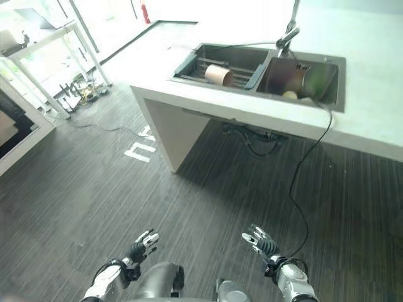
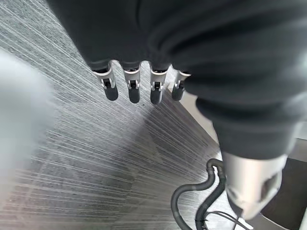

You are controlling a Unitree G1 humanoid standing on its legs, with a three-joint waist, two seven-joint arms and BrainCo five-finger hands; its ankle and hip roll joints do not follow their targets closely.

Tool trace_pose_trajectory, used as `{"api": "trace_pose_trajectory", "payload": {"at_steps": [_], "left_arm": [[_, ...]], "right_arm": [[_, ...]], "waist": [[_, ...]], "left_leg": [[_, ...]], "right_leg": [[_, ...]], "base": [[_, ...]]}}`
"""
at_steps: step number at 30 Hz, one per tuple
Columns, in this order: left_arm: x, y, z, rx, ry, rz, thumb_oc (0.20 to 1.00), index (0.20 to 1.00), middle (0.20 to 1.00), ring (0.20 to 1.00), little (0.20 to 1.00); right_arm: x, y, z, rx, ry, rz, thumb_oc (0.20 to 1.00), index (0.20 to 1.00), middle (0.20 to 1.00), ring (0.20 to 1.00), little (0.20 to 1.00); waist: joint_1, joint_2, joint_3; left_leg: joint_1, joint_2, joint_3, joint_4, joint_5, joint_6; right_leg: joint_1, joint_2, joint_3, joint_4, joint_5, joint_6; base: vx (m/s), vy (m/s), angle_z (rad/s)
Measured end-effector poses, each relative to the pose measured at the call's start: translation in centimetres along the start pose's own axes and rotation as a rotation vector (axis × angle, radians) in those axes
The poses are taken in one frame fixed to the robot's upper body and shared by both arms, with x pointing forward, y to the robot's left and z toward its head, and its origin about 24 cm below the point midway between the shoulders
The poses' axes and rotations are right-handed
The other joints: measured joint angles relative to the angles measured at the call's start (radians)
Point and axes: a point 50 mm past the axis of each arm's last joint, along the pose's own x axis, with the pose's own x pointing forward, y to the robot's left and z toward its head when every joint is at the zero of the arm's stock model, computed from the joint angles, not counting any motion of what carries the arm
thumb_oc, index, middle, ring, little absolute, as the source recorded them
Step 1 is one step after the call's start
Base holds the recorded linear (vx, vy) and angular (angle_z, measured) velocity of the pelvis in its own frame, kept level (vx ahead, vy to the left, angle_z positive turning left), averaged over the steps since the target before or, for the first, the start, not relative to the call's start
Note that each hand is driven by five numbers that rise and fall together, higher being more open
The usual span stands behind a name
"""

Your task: Place the dishes in the dishwasher.

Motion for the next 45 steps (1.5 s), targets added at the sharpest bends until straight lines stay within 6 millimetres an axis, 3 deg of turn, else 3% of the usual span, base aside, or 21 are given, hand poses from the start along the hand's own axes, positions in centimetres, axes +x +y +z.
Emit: {"api": "trace_pose_trajectory", "payload": {"at_steps": [2,5,7,9,10,11,13,17,19,26,30,32,34,35,36,38,40,41,42,44,45], "left_arm": [[-0.2,0.3,-0.1,0.002,0.007,0.010,1.000,1.000,1.000,1.000,1.000],[-0.7,0.5,-1.1,-0.010,0.033,0.020,1.000,1.000,1.000,1.000,1.000],[-0.7,0.4,-1.2,-0.011,0.032,0.015,1.000,1.000,1.000,1.000,1.000],[-0.9,0.5,-1.5,-0.017,0.043,0.018,1.000,1.000,1.000,1.000,1.000],[-1.1,0.2,-2.1,-0.027,0.051,0.015,1.000,1.000,1.000,1.000,1.000],[-1.1,0.4,-2.0,-0.024,0.051,0.022,1.000,1.000,1.000,1.000,1.000],[-0.8,0.7,-1.1,-0.005,0.035,0.023,1.000,1.000,1.000,1.000,1.000],[-0.2,1.1,0.8,0.026,-0.009,0.026,1.000,1.000,1.000,1.000,1.000],[-0.3,1.5,1.1,0.039,-0.015,0.034,1.000,1.000,1.000,1.000,1.000],[-1.0,1.8,-0.3,0.024,0.025,0.057,1.000,1.000,1.000,1.000,1.000],[-0.2,1.5,1.0,0.036,-0.005,0.050,1.000,1.000,1.000,1.000,1.000],[0.1,1.2,1.4,0.054,-0.009,0.037,1.000,1.000,1.000,1.000,1.000],[0.2,0.9,1.4,0.075,-0.001,0.029,1.000,1.000,1.000,1.000,1.000],[0.3,0.7,1.3,0.083,0.005,0.030,1.000,1.000,1.000,1.000,1.000],[0.1,0.7,0.8,0.081,0.018,0.037,1.000,1.000,1.000,1.000,1.000],[-0.1,0.8,0.3,0.074,0.029,0.044,1.000,1.000,1.000,1.000,1.000],[-0.2,0.9,0.1,0.066,0.039,0.051,1.000,1.000,1.000,1.000,1.000],[-0.3,1.4,-0.1,0.046,0.048,0.077,1.000,1.000,1.000,1.000,1.000],[-0.6,1.7,-0.5,0.045,0.060,0.087,1.000,1.000,1.000,1.000,1.000],[-1.1,1.7,-1.5,0.039,0.079,0.088,1.000,1.000,1.000,1.000,1.000],[-1.5,1.8,-1.9,0.041,0.085,0.089,1.000,1.000,1.000,1.000,1.000]], "right_arm": [[0.1,0.3,-0.3,0.005,0.007,0.003,1.000,1.000,1.000,1.000,1.000],[0.2,0.6,-0.9,-0.006,0.044,0.006,1.000,1.000,1.000,1.000,1.000],[0.0,0.2,-1.3,-0.008,0.066,-0.013,1.000,1.000,1.000,1.000,1.000],[-0.2,0.2,-1.6,-0.007,0.072,-0.015,1.000,1.000,1.000,1.000,1.000],[-0.5,-0.2,-1.8,-0.009,0.081,-0.026,1.000,1.000,1.000,1.000,1.000],[-0.5,-0.1,-2.2,0.005,0.088,-0.036,1.000,1.000,1.000,1.000,1.000],[-0.5,0.5,-2.8,0.025,0.096,-0.026,1.000,1.000,1.000,1.000,1.000],[-0.6,0.7,-3.3,0.034,0.105,-0.011,1.000,1.000,1.000,1.000,1.000],[-0.5,1.1,-3.4,0.043,0.104,0.001,1.000,1.000,1.000,1.000,1.000],[0.1,1.5,-2.6,0.039,0.077,0.009,1.000,1.000,1.000,1.000,1.000],[0.2,1.6,-2.3,0.039,0.066,0.000,1.000,1.000,1.000,1.000,1.000],[0.4,1.7,-2.1,0.034,0.060,-0.006,1.000,1.000,1.000,1.000,1.000],[0.3,1.6,-2.2,0.035,0.066,-0.011,1.000,1.000,1.000,1.000,1.000],[0.3,1.6,-2.1,0.035,0.064,-0.012,1.000,1.000,1.000,1.000,1.000],[0.4,1.6,-2.0,0.035,0.061,-0.011,1.000,1.000,1.000,1.000,1.000],[0.4,1.6,-1.9,0.039,0.055,-0.012,1.000,1.000,1.000,1.000,1.000],[0.3,1.3,-2.0,0.044,0.056,-0.019,1.000,1.000,1.000,1.000,1.000],[0.2,1.2,-2.2,0.073,0.057,-0.031,1.000,1.000,1.000,1.000,1.000],[0.2,1.3,-2.6,0.080,0.071,-0.032,1.000,1.000,1.000,1.000,1.000],[0.0,1.2,-3.3,0.092,0.100,-0.041,1.000,1.000,1.000,1.000,1.000],[-0.1,1.3,-3.5,0.101,0.108,-0.038,1.000,1.000,1.000,1.000,1.000]], "waist": [[0.004,0.008,-0.003],[0.028,0.010,0.000],[0.041,0.004,0.009],[0.044,0.006,0.006],[0.039,0.025,-0.002],[0.038,0.022,0.002],[0.034,-0.013,-0.001],[0.033,0.011,0.007],[0.037,0.017,0.004],[0.040,0.020,0.004],[0.036,0.024,0.005],[0.030,0.033,0.013],[0.025,0.047,0.021],[0.023,0.056,0.026],[0.021,0.064,0.026],[0.018,0.071,0.033],[0.014,0.071,0.038],[0.009,0.052,0.052],[0.011,0.038,0.059],[0.017,0.025,0.050],[0.017,-0.007,0.033]], "left_leg": [[-0.005,0.001,-0.022,-0.237,0.002,-0.002],[0.050,-0.003,-0.131,-0.619,0.040,-0.041],[0.028,0.019,-0.091,-0.615,0.055,-0.054],[0.063,0.036,-0.025,-0.595,0.056,-0.021],[0.116,0.042,-0.033,-0.607,0.047,0.016],[0.149,0.031,-0.057,-0.634,0.171,0.030],[0.196,-0.007,-0.038,-0.685,0.168,0.042],[0.280,-0.028,-0.036,-0.795,0.198,0.085],[0.296,-0.039,-0.034,-0.813,0.189,0.080],[0.304,-0.037,-0.009,-0.821,0.173,0.079],[0.326,-0.026,0.011,-0.822,0.155,0.089],[0.326,-0.017,0.010,-0.810,0.145,0.096],[0.340,-0.013,0.010,-0.809,0.138,0.103],[0.355,-0.010,0.016,-0.820,0.136,0.104],[0.360,-0.010,0.019,-0.827,0.136,0.105],[0.361,-0.007,0.022,-0.829,0.135,0.104],[0.359,-0.007,0.020,-0.830,0.130,0.095],[0.369,-0.012,0.014,-0.831,0.114,0.075],[0.381,-0.011,0.012,-0.831,0.114,0.074],[0.399,0.009,0.005,-0.831,0.113,0.072],[0.402,0.002,-0.012,-0.828,0.094,0.044]], "right_leg": [[0.028,0.019,0.025,-0.021,-0.014,0.000],[0.085,0.035,0.112,-0.050,-0.022,0.020],[0.132,0.033,0.137,-0.085,-0.029,0.031],[0.166,0.029,0.132,-0.083,-0.054,0.071],[0.184,0.042,0.129,-0.068,-0.080,0.101],[0.202,0.029,0.130,-0.033,-0.122,0.120],[0.172,-0.017,0.107,0.045,-0.147,0.143],[0.078,-0.031,0.071,0.098,-0.202,0.146],[0.017,-0.045,0.052,0.093,-0.123,0.143],[0.041,-0.046,0.046,0.030,-0.076,0.161],[-0.059,-0.048,0.051,0.267,-0.072,0.167],[-0.183,-0.053,0.082,0.491,-0.022,0.204],[-0.238,-0.062,0.094,0.594,0.040,0.230],[-0.254,-0.075,0.080,0.620,0.025,0.229],[-0.257,-0.093,0.047,0.578,-0.009,0.222],[-0.245,-0.102,0.016,0.341,-0.026,0.221],[-0.227,-0.106,0.015,0.025,0.012,0.236],[-0.232,-0.125,0.008,-0.114,0.082,0.262],[-0.240,-0.130,0.001,-0.081,0.091,0.247],[-0.252,-0.115,-0.007,0.125,0.056,0.191],[-0.245,-0.116,-0.011,0.207,0.020,0.176]], "base": [[0.26,0.138,-0.38],[0.26,0.170,-0.84],[0.16,0.165,-0.64],[0.10,0.079,-0.38],[0.15,0.112,-0.46],[0.18,0.147,-0.34],[0.13,0.137,-0.20],[0.06,0.120,0.03],[0.03,0.121,0.06],[0.02,0.145,-0.11],[-0.01,0.161,-0.15],[0.03,0.114,-0.08],[0.08,0.024,-0.07],[0.14,-0.072,-0.16],[0.18,-0.131,-0.16],[0.19,-0.194,-0.05],[0.24,-0.282,0.04],[0.23,-0.295,0.13],[0.22,-0.284,0.20],[0.16,-0.220,0.37],[0.15,-0.222,0.52]]}}
